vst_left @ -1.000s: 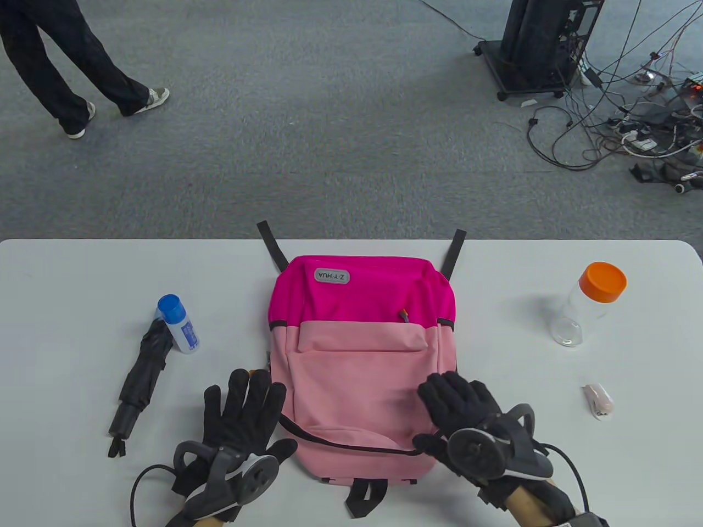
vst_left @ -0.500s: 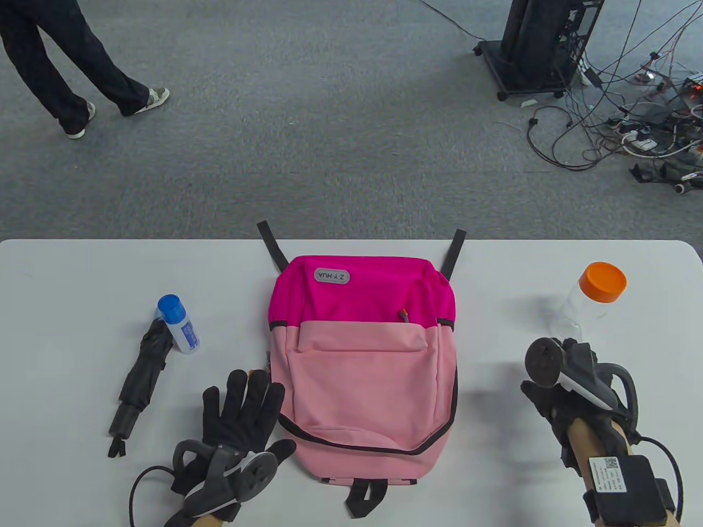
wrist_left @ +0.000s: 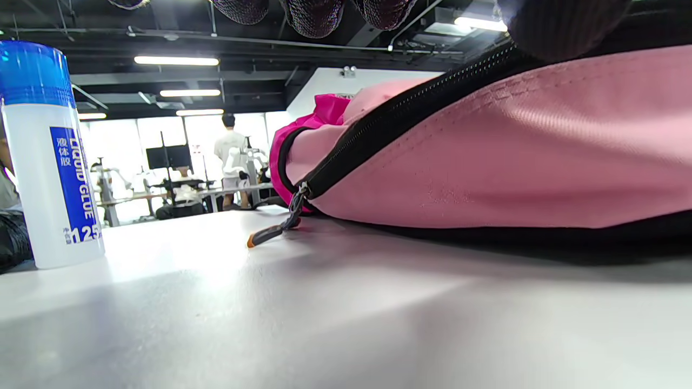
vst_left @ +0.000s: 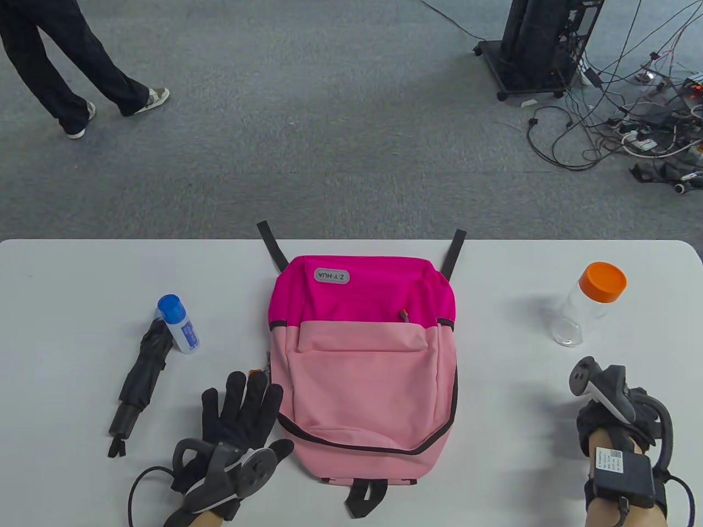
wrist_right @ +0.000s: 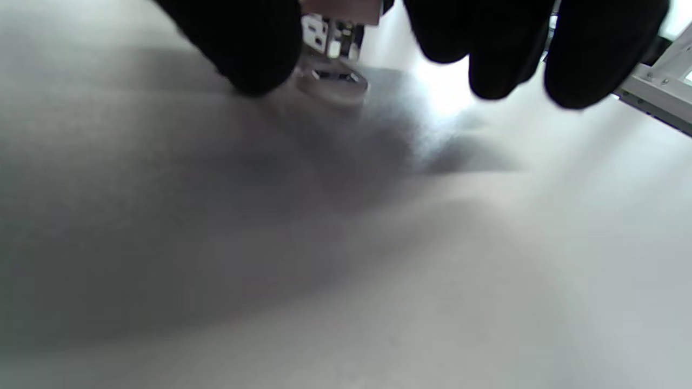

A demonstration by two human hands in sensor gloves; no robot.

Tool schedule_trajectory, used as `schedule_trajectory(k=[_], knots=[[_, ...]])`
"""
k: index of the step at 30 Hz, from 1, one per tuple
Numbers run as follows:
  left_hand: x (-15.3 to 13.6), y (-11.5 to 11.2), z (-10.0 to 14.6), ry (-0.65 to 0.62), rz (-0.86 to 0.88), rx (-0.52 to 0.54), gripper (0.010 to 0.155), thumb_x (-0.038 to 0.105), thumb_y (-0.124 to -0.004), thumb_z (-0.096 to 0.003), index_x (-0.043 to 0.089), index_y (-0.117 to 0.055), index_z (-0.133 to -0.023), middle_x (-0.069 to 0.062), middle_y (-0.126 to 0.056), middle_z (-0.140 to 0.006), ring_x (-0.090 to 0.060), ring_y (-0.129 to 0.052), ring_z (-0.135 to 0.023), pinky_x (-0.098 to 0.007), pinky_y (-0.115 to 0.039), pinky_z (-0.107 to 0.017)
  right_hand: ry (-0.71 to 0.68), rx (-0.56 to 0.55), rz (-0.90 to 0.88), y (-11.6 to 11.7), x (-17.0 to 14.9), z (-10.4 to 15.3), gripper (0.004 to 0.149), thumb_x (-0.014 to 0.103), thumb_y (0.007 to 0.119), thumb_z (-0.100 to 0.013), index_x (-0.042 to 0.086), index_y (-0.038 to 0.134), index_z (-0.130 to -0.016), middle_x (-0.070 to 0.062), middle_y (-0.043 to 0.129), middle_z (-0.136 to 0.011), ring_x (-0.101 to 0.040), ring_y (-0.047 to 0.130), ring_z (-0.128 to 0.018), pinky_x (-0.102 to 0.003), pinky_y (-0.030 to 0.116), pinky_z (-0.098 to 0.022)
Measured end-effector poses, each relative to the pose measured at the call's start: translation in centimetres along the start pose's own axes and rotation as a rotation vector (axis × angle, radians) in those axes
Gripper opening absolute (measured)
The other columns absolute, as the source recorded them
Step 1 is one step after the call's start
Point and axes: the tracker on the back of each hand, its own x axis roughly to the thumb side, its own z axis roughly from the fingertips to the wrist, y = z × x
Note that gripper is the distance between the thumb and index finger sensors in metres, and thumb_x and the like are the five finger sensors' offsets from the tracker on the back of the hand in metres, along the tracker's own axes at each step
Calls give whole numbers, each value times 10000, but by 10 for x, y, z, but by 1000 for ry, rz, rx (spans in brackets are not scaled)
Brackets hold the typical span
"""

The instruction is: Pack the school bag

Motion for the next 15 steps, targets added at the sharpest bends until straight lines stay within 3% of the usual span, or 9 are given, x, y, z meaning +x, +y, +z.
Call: schedule_trajectory(k=[2,3,6,15], knots=[[0,-1,0,0,1,-5,915,642,-641,-471,165,-337,-1191,-242,-342,-1265,-581,-314,-1133,-821,-379,-723,17,-117,5,-3,2,2,665,276,736,-523,15,488,-1083,-374,720,-1031,-552,845,-848,-702,784,-550],[0,-1,0,-1,0,-6,916,642,-641,-470,165,-338,-1191,-244,-342,-1265,-581,-316,-1133,-821,-379,-723,4,-120,20,-3,3,2,650,277,752,-518,36,529,-1079,-359,773,-1001,-531,886,-812,-690,807,-533],[1,-1,-1,1,3,-14,914,641,-640,-471,165,-340,-1191,-246,-346,-1263,-581,-317,-1132,-820,-380,-723,-15,-119,6,-7,8,6,619,310,752,-519,39,606,-1056,-340,812,-955,-504,915,-752,-681,812,-527],[2,-2,-1,-2,7,-19,910,638,-643,-471,164,-347,-1190,-243,-349,-1263,-580,-321,-1132,-820,-381,-722,-182,-108,65,-17,34,21,586,266,798,-497,-7,705,-1006,-305,867,-887,-455,959,-692,-680,830,-517]])
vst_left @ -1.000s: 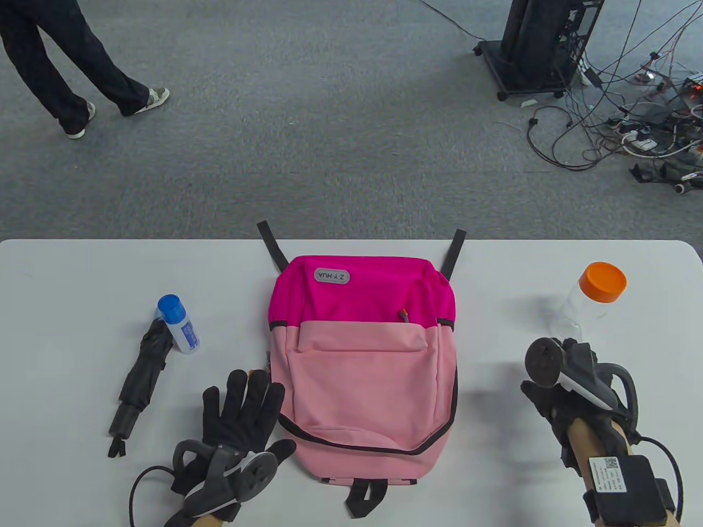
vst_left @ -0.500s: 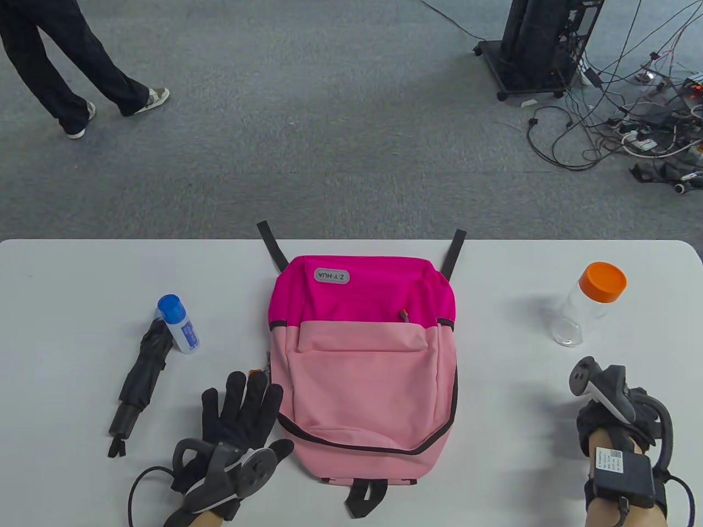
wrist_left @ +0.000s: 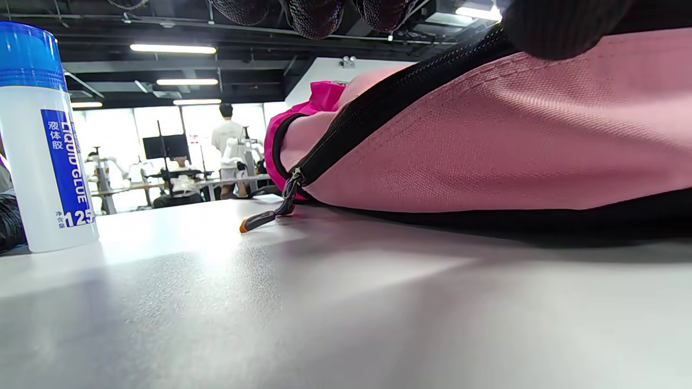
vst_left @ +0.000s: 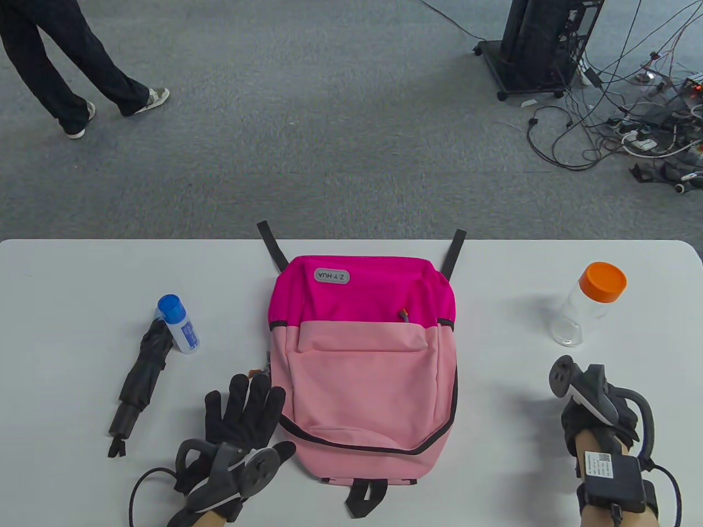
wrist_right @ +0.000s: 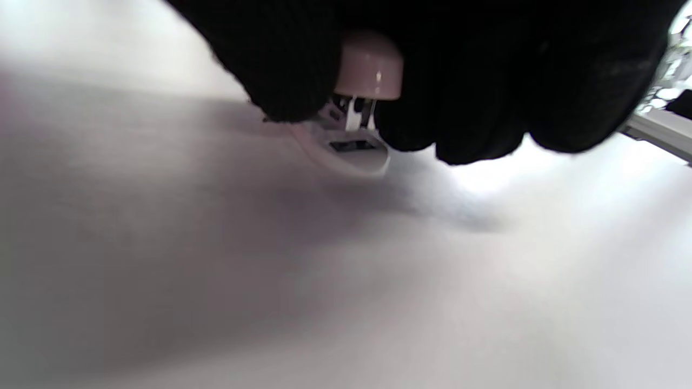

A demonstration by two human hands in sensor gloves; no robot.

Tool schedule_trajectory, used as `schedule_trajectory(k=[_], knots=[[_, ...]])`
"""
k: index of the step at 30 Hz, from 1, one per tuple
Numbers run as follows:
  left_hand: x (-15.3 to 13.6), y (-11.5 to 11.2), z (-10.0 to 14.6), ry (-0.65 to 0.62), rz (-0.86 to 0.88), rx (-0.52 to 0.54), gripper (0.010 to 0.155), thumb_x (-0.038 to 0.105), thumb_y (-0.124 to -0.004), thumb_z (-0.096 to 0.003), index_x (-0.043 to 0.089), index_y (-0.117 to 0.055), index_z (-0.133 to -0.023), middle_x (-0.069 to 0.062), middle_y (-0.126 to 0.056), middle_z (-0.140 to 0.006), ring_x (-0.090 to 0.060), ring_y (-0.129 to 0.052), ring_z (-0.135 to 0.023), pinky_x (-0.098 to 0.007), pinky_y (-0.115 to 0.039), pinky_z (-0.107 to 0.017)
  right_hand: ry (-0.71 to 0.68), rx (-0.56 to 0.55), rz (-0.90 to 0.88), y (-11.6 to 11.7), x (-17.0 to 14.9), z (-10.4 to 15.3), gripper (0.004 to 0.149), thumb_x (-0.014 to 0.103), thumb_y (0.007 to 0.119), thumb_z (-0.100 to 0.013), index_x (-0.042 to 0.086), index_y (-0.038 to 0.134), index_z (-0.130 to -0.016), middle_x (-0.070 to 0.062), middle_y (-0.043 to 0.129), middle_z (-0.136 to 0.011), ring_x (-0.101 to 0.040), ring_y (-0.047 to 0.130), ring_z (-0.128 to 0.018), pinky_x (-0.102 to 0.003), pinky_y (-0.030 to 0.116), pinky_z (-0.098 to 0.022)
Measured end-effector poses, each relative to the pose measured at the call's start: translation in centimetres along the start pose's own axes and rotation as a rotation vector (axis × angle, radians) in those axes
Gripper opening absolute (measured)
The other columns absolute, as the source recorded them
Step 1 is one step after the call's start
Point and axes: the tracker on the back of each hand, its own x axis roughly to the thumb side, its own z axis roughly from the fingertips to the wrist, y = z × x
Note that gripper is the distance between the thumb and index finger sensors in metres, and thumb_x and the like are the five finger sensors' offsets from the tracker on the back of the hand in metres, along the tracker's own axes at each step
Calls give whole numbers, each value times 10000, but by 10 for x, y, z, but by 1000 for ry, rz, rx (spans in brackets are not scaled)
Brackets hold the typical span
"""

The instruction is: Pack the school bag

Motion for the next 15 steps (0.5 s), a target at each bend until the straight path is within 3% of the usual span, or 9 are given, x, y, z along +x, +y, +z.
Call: schedule_trajectory(k=[3,10,15], knots=[[0,0,-1,3,3,0,911,636,-644,-471,164,-345,-1190,-243,-349,-1263,-580,-320,-1133,-820,-381,-722,-14,40,-3,-9,9,3,588,268,802,-499,49,687,-1032,-281,877,-911,-446,970,-730,-675,824,-538],[1,4,-3,15,-7,36,896,625,-650,-473,163,-367,-1187,-230,-372,-1264,-571,-336,-1136,-814,-392,-728,-115,-44,-10,-49,34,20,617,252,823,-482,7,703,-1035,-307,904,-898,-448,1012,-691,-661,853,-513],[1,16,-14,24,36,56,855,593,-644,-488,168,-396,-1186,-224,-399,-1263,-563,-354,-1141,-805,-410,-738,-229,-161,-62,-85,46,42,594,247,864,-461,77,751,-1019,-288,913,-907,-438,1021,-695,-655,859,-521]])
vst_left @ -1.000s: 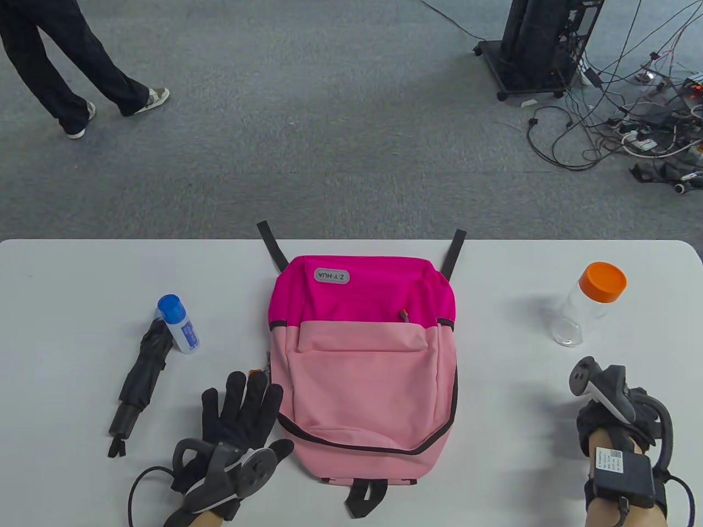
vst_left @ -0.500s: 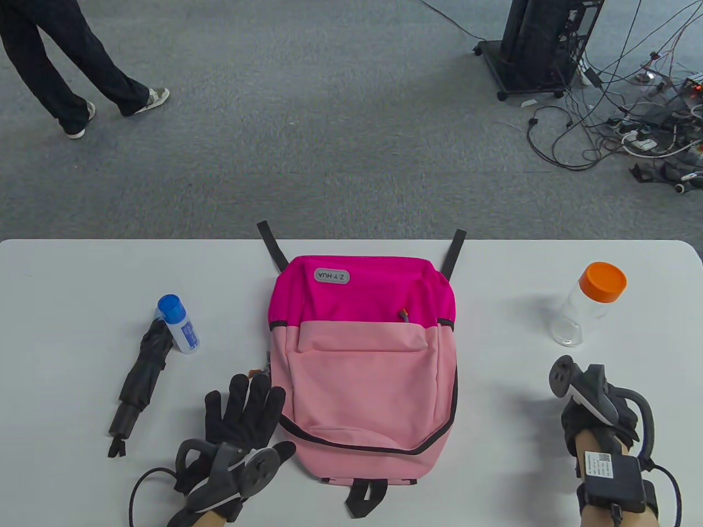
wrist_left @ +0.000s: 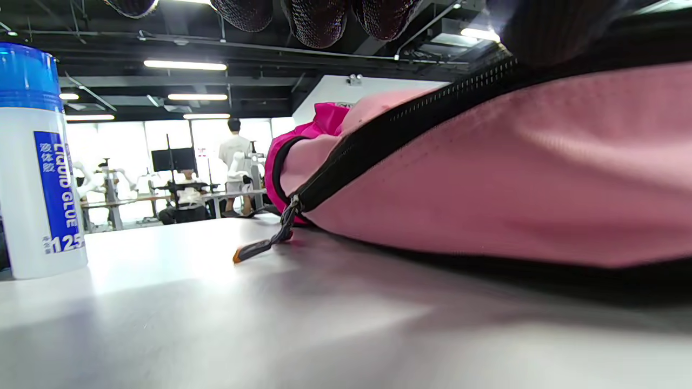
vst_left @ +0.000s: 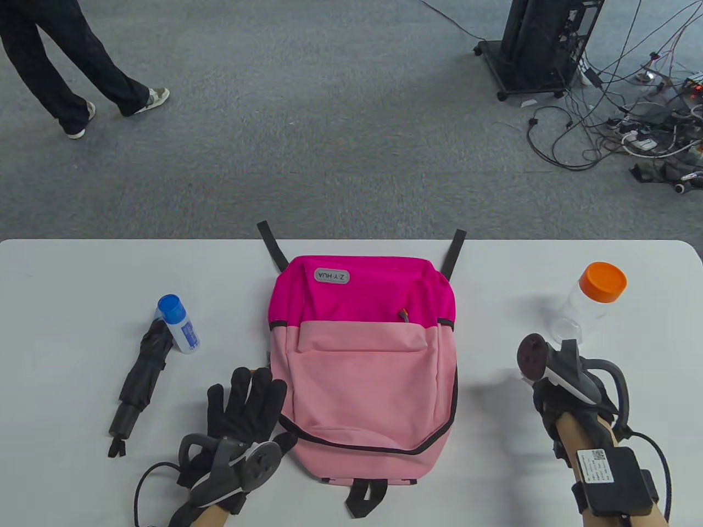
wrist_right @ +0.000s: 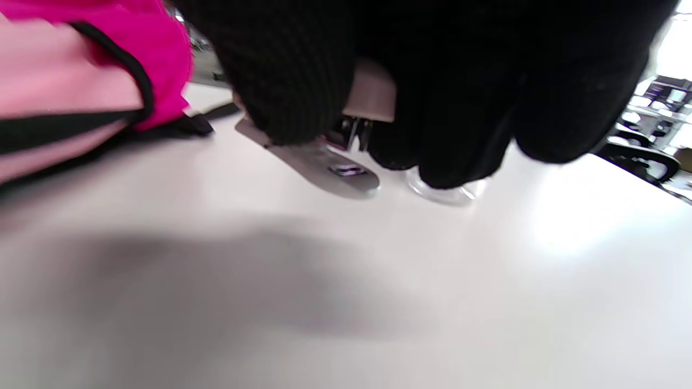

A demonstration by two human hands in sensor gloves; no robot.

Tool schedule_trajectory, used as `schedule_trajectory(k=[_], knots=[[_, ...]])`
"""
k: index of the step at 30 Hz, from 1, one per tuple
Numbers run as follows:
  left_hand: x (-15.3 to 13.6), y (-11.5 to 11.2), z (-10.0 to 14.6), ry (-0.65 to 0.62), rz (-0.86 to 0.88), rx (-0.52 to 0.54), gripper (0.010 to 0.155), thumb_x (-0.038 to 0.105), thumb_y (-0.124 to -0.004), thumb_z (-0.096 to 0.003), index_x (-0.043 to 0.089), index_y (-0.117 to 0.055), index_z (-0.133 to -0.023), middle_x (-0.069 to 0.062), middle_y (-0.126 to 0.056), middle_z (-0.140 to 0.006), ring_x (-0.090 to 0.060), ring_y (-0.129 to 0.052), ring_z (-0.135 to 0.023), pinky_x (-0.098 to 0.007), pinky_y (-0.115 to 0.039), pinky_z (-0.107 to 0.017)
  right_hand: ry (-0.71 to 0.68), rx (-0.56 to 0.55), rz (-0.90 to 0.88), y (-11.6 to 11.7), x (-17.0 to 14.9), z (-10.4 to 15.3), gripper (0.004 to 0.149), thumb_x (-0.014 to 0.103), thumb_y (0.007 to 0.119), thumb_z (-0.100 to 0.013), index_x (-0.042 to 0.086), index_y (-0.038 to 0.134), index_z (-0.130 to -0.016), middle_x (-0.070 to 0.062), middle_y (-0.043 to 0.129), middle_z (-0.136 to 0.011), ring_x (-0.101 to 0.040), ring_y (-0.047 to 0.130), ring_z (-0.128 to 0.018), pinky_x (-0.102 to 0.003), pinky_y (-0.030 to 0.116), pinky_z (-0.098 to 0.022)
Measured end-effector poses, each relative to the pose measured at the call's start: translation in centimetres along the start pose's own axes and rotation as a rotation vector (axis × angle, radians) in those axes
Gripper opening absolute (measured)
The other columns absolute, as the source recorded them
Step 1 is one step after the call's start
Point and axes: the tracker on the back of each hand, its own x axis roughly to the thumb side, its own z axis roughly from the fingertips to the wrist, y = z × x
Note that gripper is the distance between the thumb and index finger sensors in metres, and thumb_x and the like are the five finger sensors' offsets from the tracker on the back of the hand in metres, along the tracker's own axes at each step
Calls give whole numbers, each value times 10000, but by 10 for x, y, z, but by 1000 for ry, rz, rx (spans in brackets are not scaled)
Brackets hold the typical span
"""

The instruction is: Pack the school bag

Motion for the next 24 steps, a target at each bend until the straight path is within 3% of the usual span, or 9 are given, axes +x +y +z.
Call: schedule_trajectory(k=[5,9,12,15,18,20,22,23,24], knots=[[-1,31,-42,9,55,67,769,508,-665,-521,171,-456,-1180,-210,-448,-1263,-551,-391,-1148,-790,-433,-754,-104,-84,-38,-28,19,10,606,253,890,-449,56,765,-1009,-279,933,-893,-426,1038,-683,-647,871,-514],[-7,56,-109,78,101,149,673,480,-739,-515,200,-649,-1121,-166,-574,-1233,-502,-505,-1143,-750,-520,-760,-170,-192,3,-46,41,22,608,255,885,-455,55,758,-1015,-273,923,-906,-431,1027,-695,-655,858,-522],[-6,61,-167,127,132,129,551,376,-793,-510,239,-766,-1043,-108,-674,-1189,-461,-584,-1124,-719,-565,-761,-237,-216,-2,-55,57,29,608,258,882,-459,59,752,-1019,-271,917,-911,-429,1024,-699,-652,856,-526],[7,49,-215,109,9,-80,474,319,-857,-482,331,-851,-956,3,-731,-1158,-394,-611,-1135,-699,-567,-789,-296,-238,1,-59,70,33,606,265,890,-454,77,760,-1015,-250,922,-917,-420,1027,-702,-648,857,-531],[19,28,-236,92,-69,-193,502,361,-930,-427,356,-878,-926,55,-792,-1126,-360,-697,-1120,-666,-630,-797,-333,-252,-6,-61,77,31,601,276,905,-445,95,775,-1004,-230,932,-914,-406,1033,-700,-648,858,-532],[24,12,-241,72,-77,-333,635,440,-951,-377,334,-818,-989,29,-717,-1167,-381,-629,-1137,-667,-620,-800,-337,-260,-18,-61,79,28,605,280,918,-436,94,785,-996,-225,938,-907,-400,1039,-693,-646,859,-533],[28,-1,-243,31,-84,-481,936,529,-950,-288,296,-607,-1127,-57,-517,-1257,-439,-446,-1172,-698,-579,-804,-347,-250,-23,-61,80,25,604,279,930,-429,104,793,-990,-216,941,-907,-397,1041,-695,-648,858,-534],[30,-6,-242,54,-74,-565,1022,534,-943,-273,263,-511,-1159,-82,-405,-1271,-456,-340,-1169,-712,-538,-811,-359,-234,-30,-60,81,23,601,278,933,-428,110,796,-989,-216,940,-908,-400,1039,-698,-650,855,-537],[31,-8,-240,46,-91,-583,1092,552,-937,-252,244,-440,-1175,-98,-343,-1278,-472,-300,-1167,-716,-521,-816,-365,-225,-37,-60,82,21,603,279,936,-425,112,798,-988,-213,942,-908,-398,1040,-697,-650,856,-536]])
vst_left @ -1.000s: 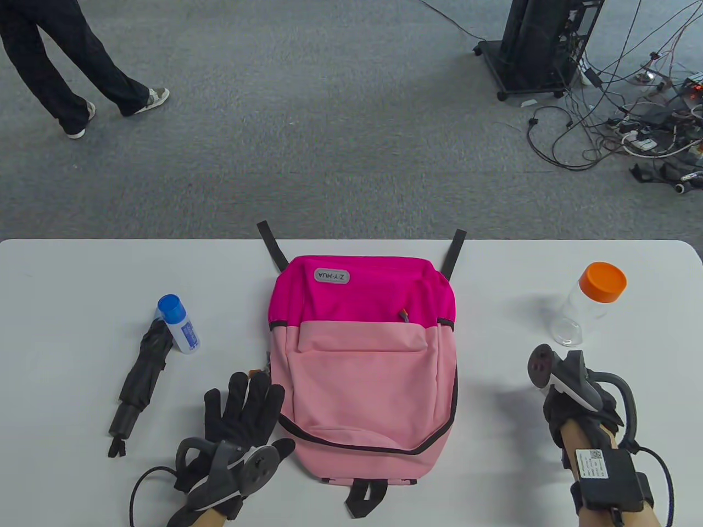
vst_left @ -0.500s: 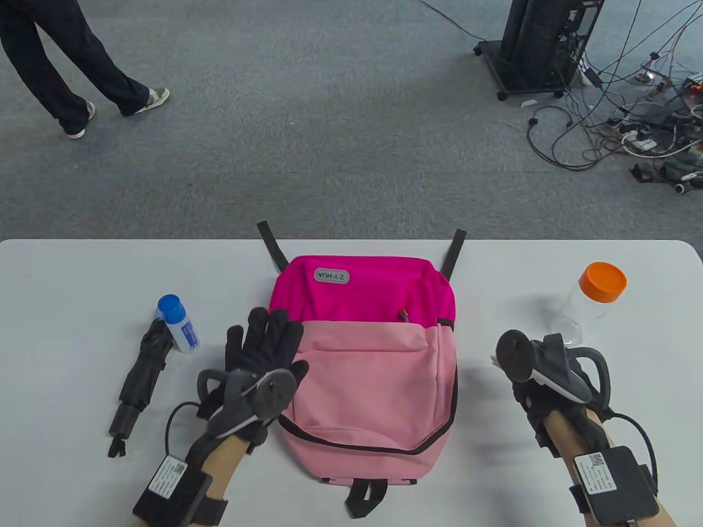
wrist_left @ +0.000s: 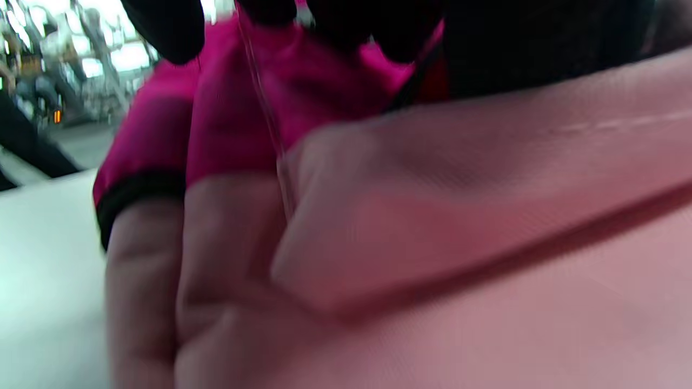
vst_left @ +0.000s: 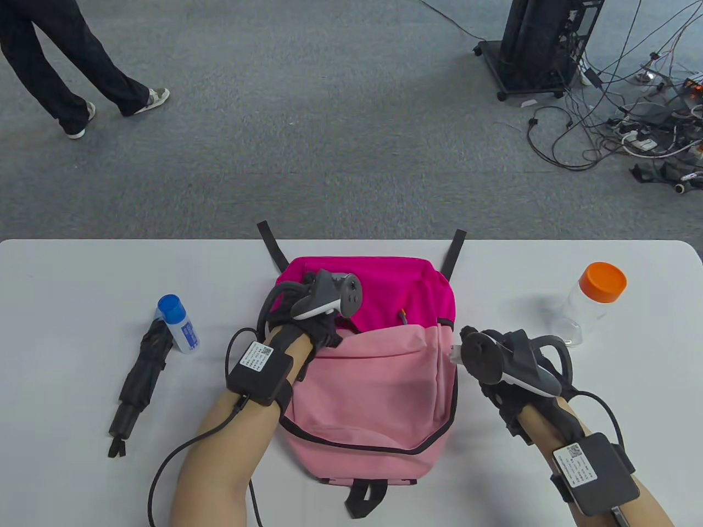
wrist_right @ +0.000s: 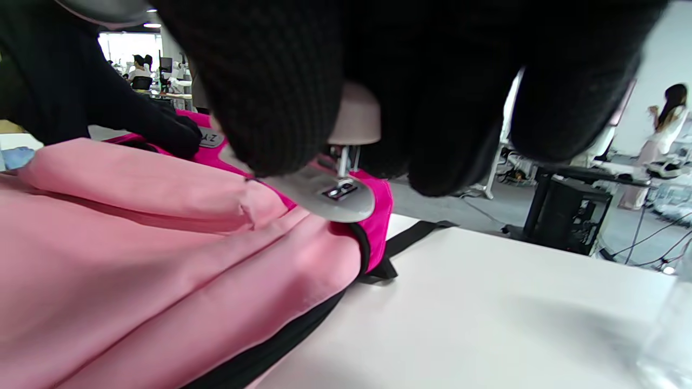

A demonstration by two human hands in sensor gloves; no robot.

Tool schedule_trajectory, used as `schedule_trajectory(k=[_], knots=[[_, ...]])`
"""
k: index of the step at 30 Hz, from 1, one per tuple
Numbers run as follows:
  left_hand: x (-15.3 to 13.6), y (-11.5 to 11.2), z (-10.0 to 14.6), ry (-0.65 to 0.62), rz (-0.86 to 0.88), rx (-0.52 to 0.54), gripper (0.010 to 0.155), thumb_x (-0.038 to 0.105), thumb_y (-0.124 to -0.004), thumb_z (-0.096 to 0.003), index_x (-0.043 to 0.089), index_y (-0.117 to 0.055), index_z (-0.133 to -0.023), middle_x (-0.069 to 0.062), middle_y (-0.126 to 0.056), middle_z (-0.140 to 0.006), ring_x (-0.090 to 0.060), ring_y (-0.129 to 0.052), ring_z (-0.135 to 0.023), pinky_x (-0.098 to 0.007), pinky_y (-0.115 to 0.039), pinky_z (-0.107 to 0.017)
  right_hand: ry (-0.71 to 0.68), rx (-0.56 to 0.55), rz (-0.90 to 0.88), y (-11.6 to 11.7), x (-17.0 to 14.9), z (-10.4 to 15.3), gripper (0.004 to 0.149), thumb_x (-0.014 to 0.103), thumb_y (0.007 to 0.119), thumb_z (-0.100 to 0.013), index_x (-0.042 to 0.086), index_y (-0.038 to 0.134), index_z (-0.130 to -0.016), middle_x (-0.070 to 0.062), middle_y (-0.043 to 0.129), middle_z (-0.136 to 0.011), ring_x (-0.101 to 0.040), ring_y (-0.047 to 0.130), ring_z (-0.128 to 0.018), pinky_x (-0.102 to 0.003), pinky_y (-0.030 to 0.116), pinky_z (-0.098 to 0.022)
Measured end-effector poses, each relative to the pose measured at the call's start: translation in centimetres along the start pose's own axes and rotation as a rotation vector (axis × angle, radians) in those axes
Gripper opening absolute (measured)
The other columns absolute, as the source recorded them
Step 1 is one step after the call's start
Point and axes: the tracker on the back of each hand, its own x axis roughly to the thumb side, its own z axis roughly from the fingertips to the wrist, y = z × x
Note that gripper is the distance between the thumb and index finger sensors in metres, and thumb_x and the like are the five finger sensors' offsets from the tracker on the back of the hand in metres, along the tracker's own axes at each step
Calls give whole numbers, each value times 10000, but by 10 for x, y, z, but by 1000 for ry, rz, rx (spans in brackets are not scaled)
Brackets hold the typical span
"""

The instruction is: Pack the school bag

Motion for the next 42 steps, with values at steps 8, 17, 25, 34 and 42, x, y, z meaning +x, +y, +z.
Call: schedule_trajectory(k=[8,17,25,34,42], knots=[[-11,-6,-1,35,42,339,492,388,-852,-478,284,-879,-959,-64,-833,-1094,-417,-816,-1028,-553,-832,-682,-61,-33,-64,1,17,-17,619,301,965,-397,98,825,-965,-199,974,-870,-373,1064,-666,-636,874,-526],[-23,22,28,-72,274,436,513,462,-788,-494,171,-955,-883,-188,-919,-1013,-539,-880,-934,-605,-902,-611,-162,-183,-141,-27,56,-46,658,313,993,-352,27,845,-926,-212,1014,-806,-344,1101,-604,-617,905,-504],[-22,27,40,-134,377,456,501,443,-816,-491,158,-969,-874,-206,-935,-996,-542,-927,-887,-585,-944,-561,-321,-258,95,2,120,-72,648,352,985,-308,52,850,-866,-159,1047,-743,-285,1134,-540,-567,949,-478],[-15,17,42,-97,338,429,520,450,-808,-491,176,-933,-915,-185,-893,-1042,-522,-876,-945,-591,-897,-610,-101,-367,233,31,118,-86,698,475,936,-359,33,789,-879,-186,971,-779,-364,1050,-593,-626,890,-478],[-11,3,41,-102,307,422,530,439,-809,-492,179,-909,-943,-183,-864,-1066,-517,-839,-976,-596,-872,-631,-41,-128,-13,52,109,-88,876,449,825,-454,-59,503,-1091,-349,690,-1038,-554,827,-864,-734,746,-586]])
